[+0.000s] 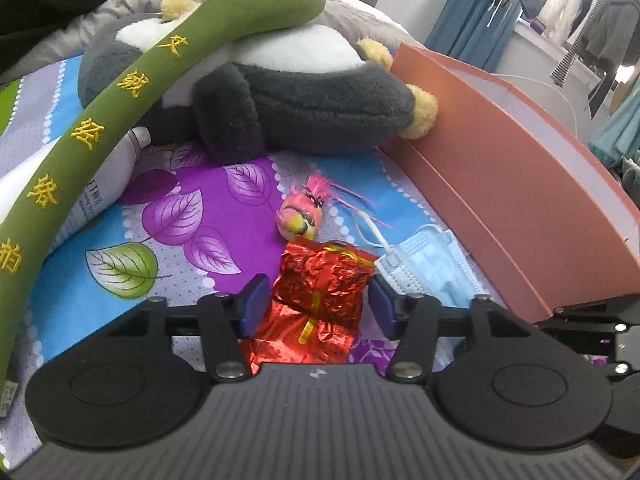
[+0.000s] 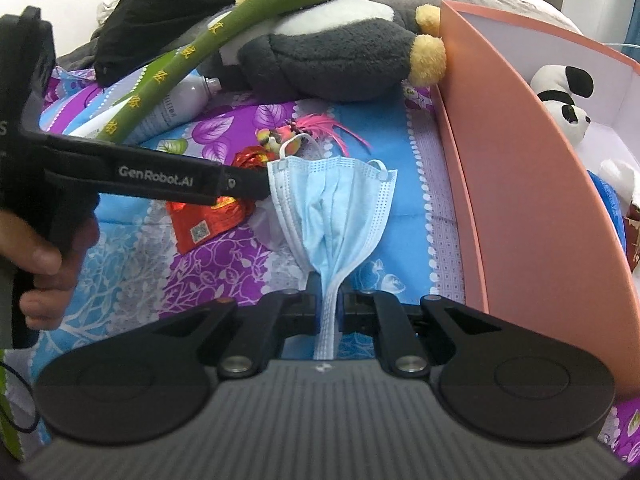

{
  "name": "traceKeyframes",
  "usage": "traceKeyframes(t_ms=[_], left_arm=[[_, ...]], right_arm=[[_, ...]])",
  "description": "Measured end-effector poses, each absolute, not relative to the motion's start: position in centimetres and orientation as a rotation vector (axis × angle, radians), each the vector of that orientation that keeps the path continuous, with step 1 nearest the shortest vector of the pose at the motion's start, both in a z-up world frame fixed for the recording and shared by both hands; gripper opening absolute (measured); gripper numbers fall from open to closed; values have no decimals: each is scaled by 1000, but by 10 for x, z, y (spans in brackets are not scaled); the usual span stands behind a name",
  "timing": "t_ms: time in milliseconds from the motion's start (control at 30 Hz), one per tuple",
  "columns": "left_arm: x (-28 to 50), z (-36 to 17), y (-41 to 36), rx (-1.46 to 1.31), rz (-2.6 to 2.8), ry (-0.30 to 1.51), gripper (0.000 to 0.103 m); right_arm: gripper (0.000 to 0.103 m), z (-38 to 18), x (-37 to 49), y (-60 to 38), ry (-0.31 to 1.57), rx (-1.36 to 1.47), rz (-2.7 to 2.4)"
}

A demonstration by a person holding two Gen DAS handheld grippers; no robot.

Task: Organize soft objects
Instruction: 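Lift the mask with the right tool while the left tool carries the red packet toward the box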

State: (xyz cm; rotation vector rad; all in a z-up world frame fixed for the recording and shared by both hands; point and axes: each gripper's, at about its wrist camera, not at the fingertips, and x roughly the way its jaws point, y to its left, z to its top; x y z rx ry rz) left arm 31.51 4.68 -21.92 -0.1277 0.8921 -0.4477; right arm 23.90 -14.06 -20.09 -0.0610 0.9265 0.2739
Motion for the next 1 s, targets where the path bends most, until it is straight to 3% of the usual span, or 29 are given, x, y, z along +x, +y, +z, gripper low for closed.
traceKeyframes(t_ms=[1000], left_arm=[[179,-135,54,-253,-136,896,57]], right_arm=[[11,-135,169,-148,874,0,304]])
